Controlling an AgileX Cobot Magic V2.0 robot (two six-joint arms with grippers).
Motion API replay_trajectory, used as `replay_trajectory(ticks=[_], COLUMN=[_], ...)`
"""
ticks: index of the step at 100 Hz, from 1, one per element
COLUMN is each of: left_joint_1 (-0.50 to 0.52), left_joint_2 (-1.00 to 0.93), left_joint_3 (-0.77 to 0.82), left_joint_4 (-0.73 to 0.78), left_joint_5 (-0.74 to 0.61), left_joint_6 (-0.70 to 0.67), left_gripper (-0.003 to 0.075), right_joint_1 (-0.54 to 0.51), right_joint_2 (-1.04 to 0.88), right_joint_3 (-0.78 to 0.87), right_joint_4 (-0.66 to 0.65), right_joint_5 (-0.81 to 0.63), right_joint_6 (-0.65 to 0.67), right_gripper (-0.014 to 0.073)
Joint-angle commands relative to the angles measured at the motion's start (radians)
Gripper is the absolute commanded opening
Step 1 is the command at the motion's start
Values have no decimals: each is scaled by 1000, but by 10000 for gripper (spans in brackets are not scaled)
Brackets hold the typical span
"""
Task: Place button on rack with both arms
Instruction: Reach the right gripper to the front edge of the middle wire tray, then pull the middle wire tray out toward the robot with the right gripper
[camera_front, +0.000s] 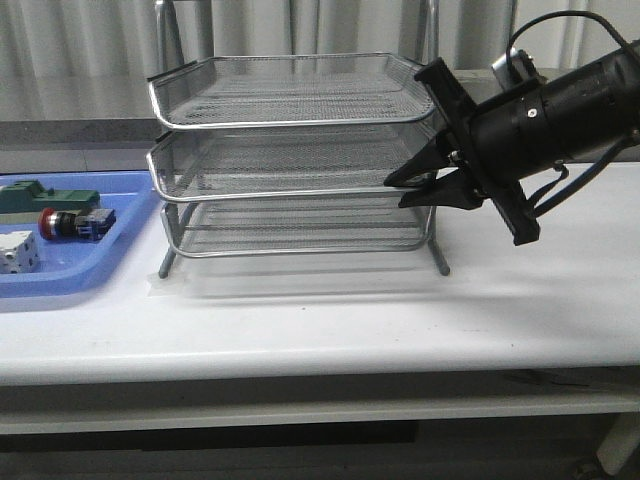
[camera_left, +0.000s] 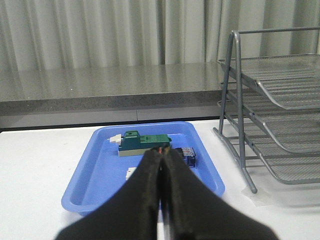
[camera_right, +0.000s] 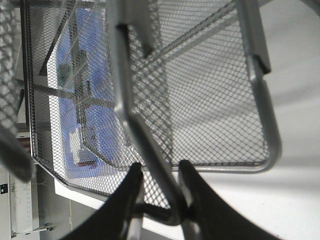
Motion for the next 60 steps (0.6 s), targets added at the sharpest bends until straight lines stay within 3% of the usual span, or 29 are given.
replay_trajectory(ticks=[1, 60], left_joint_1=[2, 2], left_joint_2=[-32, -32], left_joint_3=[55, 55], left_joint_4=[-2, -2], left_joint_5=[-88, -88], left_joint_6=[-11, -11], left_gripper=[-21, -21], right_joint_1=[5, 5], right_joint_2=[-53, -165], right_joint_3=[-7, 262], right_joint_4=[-37, -110], right_joint_5=[141, 115], right_joint_6=[-21, -66], right_gripper=[36, 36])
